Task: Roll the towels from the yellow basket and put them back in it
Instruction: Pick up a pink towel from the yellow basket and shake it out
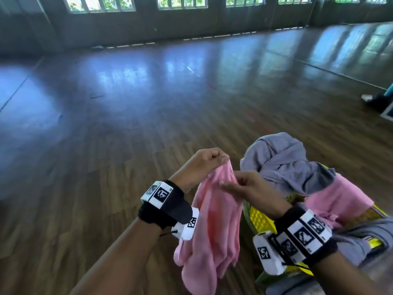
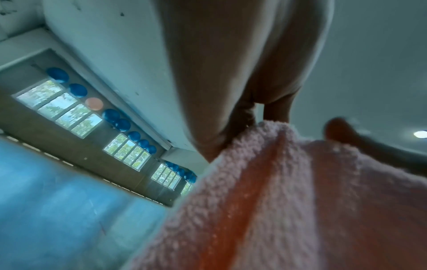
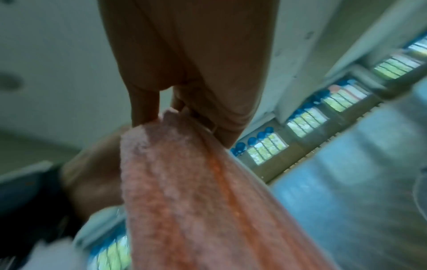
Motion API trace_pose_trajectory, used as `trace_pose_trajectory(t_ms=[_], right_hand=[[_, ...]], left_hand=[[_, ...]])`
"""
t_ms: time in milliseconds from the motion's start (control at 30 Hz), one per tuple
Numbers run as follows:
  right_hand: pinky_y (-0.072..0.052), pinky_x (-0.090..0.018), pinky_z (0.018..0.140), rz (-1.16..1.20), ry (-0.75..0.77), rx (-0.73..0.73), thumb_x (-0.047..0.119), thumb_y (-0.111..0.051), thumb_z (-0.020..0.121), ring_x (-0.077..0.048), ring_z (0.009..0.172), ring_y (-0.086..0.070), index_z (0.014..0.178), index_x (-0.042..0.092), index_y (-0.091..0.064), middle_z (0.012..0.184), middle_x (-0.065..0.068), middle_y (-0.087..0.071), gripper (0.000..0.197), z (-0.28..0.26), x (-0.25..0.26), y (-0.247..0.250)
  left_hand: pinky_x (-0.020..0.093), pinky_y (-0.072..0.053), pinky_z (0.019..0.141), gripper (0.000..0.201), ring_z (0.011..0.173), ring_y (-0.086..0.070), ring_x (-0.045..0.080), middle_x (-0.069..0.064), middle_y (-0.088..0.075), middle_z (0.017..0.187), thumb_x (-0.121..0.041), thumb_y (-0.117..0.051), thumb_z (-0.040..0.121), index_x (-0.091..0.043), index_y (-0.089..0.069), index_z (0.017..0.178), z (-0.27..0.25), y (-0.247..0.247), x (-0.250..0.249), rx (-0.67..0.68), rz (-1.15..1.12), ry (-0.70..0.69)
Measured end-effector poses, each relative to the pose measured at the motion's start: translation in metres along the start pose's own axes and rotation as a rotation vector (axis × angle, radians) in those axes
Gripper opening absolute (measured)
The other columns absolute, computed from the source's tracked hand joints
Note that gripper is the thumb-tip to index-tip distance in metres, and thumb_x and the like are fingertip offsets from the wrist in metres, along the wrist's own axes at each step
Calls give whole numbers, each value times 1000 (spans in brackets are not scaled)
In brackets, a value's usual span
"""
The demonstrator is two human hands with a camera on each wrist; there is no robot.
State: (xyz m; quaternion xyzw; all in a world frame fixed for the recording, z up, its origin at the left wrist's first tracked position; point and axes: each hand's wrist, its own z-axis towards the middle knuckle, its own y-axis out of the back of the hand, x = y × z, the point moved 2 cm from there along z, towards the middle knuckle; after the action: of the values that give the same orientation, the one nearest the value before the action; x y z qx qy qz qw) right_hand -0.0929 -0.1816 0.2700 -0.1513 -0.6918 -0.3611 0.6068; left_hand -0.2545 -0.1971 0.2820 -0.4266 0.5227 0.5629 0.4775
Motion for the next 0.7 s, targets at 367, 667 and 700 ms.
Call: trace_pose_trajectory(t_ms=[367,667,700], right_hand=[[-44,-25,65,-36,42,-103,32,-62,91,-7,72,-54,81,11,-66,74,3,-61,24,-6,4,11],[-38,-20,61,15,67,-458,19,-55,97,2,53,-52,77,8,-68,51,16,-57,26,-6,3,35],[-39,-19,61,-18,49,-444,20,-57,96,2,55,-53,78,8,-69,53,16,-58,25,-6,1,30]], left_hand=[[11,-30,46,30,49,-36,-2,-16,-44,52,-13,-47,99,-14,-50,69,-4,-5,-3,-98,-38,-12],[18,-36,51,24,59,-48,10,-2,-55,70,-26,-48,100,-8,-62,94,-21,-25,12,46,32,79],[16,-40,58,22,69,-53,10,1,-60,79,-21,-49,99,-5,-63,101,-26,-34,19,77,45,78]])
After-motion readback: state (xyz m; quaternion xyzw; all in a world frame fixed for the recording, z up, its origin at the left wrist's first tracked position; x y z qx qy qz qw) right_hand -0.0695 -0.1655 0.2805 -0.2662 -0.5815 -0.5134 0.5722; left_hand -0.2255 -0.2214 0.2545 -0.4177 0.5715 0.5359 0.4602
